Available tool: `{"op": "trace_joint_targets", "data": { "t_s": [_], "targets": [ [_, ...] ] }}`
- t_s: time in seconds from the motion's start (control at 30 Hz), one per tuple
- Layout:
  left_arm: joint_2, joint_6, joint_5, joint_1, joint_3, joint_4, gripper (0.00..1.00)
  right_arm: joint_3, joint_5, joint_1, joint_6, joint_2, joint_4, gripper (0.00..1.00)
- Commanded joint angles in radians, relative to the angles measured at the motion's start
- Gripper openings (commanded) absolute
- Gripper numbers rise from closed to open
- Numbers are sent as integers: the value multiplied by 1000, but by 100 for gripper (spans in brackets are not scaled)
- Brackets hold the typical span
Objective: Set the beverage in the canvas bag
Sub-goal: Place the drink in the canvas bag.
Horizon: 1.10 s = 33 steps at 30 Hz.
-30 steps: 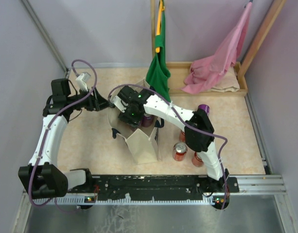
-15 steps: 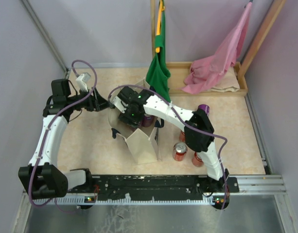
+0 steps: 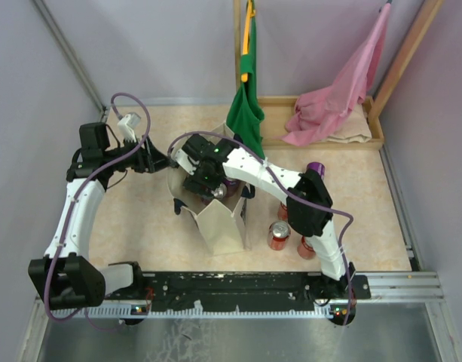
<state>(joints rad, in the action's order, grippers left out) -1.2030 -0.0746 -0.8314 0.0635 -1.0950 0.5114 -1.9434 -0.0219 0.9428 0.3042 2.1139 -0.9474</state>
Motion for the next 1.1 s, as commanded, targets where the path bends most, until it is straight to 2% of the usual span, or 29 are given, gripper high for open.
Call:
{"op": "trace_joint_targets", "data": {
  "t_s": [0.0, 0.4, 1.07],
  "targets": [
    [12, -1, 7, 5, 5, -42, 70, -3, -22, 17, 57, -77, 17, 83],
    [7, -4, -4, 5, 5, -45, 70, 8, -86, 25, 70, -104, 60, 83],
    [-3, -8, -11, 5, 4, -47, 70, -19, -81, 31, 73, -116, 69, 83]
  ]
}}
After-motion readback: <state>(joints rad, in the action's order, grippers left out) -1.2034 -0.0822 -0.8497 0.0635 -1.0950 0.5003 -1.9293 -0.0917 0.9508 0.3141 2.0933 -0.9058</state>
